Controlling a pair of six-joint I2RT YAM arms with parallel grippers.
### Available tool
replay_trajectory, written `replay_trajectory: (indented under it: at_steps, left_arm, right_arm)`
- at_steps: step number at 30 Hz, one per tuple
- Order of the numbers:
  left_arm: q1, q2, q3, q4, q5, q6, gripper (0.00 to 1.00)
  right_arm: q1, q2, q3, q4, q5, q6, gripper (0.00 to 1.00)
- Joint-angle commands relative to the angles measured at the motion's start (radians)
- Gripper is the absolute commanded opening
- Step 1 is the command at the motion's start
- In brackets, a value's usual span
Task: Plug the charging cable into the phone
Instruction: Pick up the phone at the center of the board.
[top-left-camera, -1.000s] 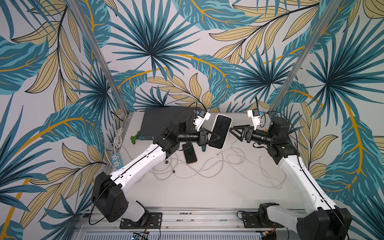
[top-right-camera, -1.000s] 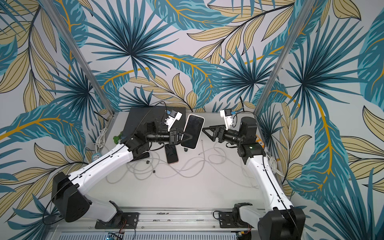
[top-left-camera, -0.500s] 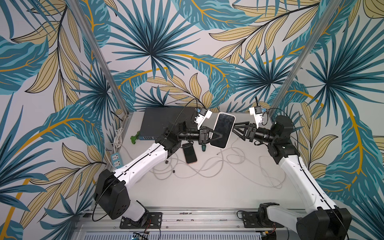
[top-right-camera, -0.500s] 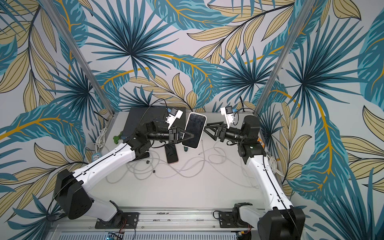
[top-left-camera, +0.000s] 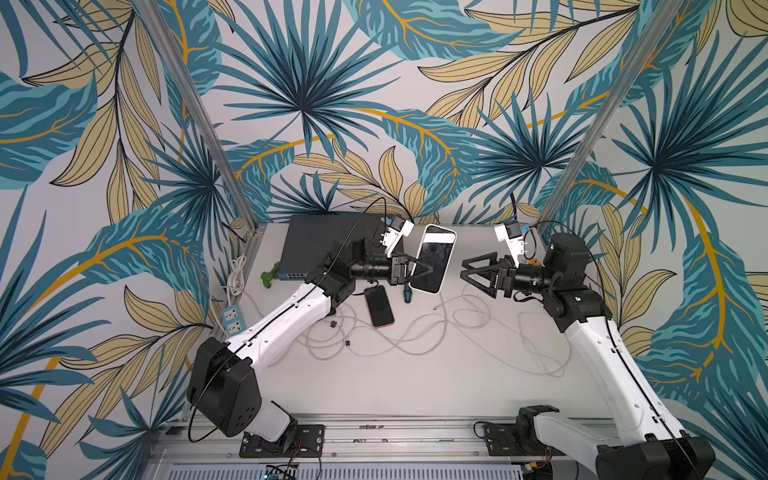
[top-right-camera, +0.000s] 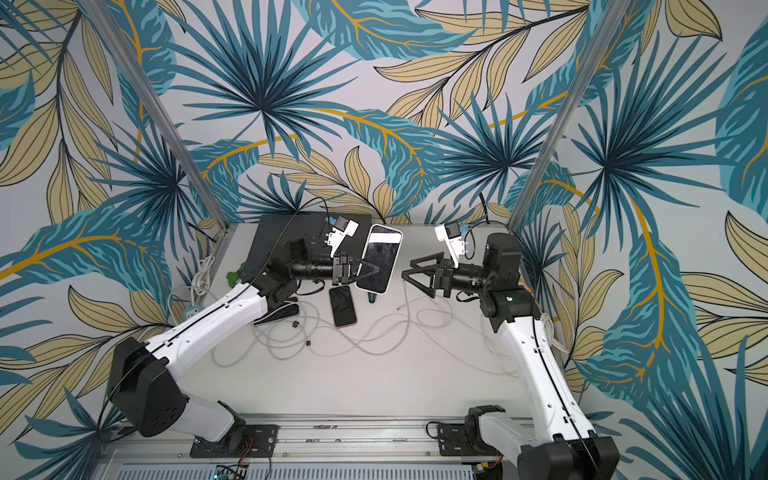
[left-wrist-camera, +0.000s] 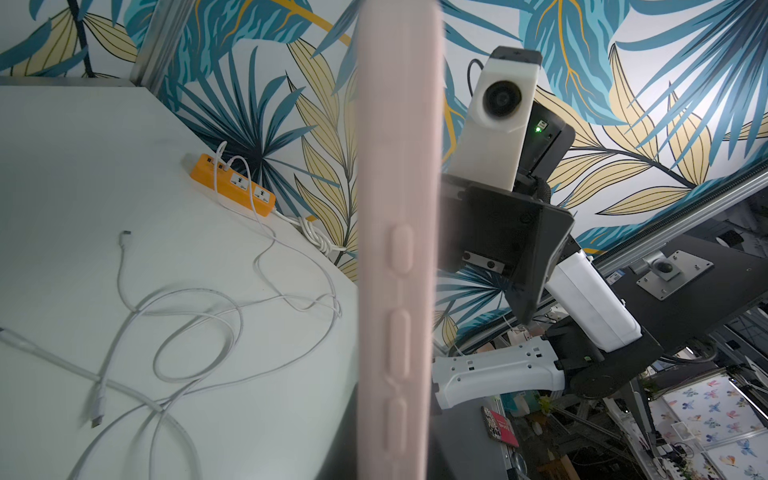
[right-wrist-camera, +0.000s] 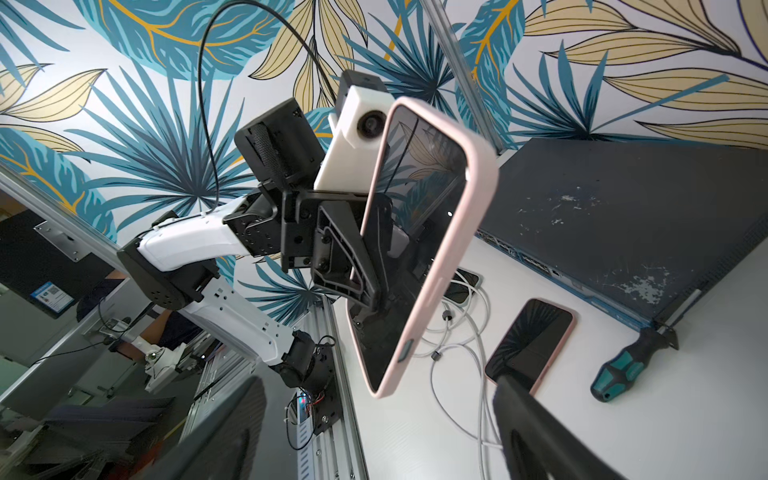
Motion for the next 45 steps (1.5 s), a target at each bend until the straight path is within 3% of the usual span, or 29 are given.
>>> replay_trajectory:
  at_steps: [1,6,12,18,21,25,28,29,32,35,37,39,45]
  left_arm:
    - [-0.002,-0.021,-0.01,0.09,0.019,-0.007,0.0]
    - [-0.008,-0.023,-0.035,0.145,0.03,-0.048,0.0]
    - [-0.022,-0.027,-0.05,0.148,0.037,-0.051,0.0]
    - [-0.024,-0.016,-0.076,0.223,0.043,-0.103,0.0]
    - [-0.024,-0.014,-0.079,0.232,0.038,-0.108,0.0]
    - [-0.027,-0.001,-0.067,0.279,0.038,-0.141,0.0]
    - [-0.036,0.013,-0.044,0.241,0.04,-0.125,0.0]
    - [-0.04,0.016,-0.039,0.219,0.044,-0.113,0.06]
    - [-0.042,0.024,0.009,0.092,0.073,-0.039,0.34]
    - [-0.041,0.033,0.12,-0.105,0.104,0.085,0.48]
    - [-0.042,0.049,0.182,-0.198,0.125,0.143,0.48]
    - [-0.042,0.069,0.221,-0.246,0.14,0.174,0.41]
    - [-0.042,0.1,0.236,-0.208,0.155,0.149,0.29]
  right_arm:
    - [0.006,0.054,0.038,0.074,-0.054,0.041,0.87]
    - [0.023,0.162,0.111,0.078,-0.043,0.051,0.76]
    - [0.055,0.23,0.158,0.125,-0.048,0.066,0.74]
    - [0.078,0.269,0.173,0.204,-0.045,0.126,0.64]
    - [0.088,0.275,0.169,0.224,-0.044,0.142,0.5]
    - [0.09,0.277,0.153,0.239,-0.037,0.153,0.14]
    - [0.09,0.265,0.148,0.243,-0.037,0.148,0.03]
    - [0.09,0.264,0.16,0.22,-0.044,0.134,0.0]
    - [0.09,0.278,0.223,0.07,-0.087,0.047,0.0]
    - [0.09,0.319,0.305,-0.172,-0.144,-0.086,0.0]
    - [0.09,0.341,0.333,-0.253,-0.172,-0.127,0.0]
    - [0.09,0.342,0.338,-0.26,-0.178,-0.13,0.0]
    - [0.091,0.358,0.351,-0.264,-0.193,-0.125,0.0]
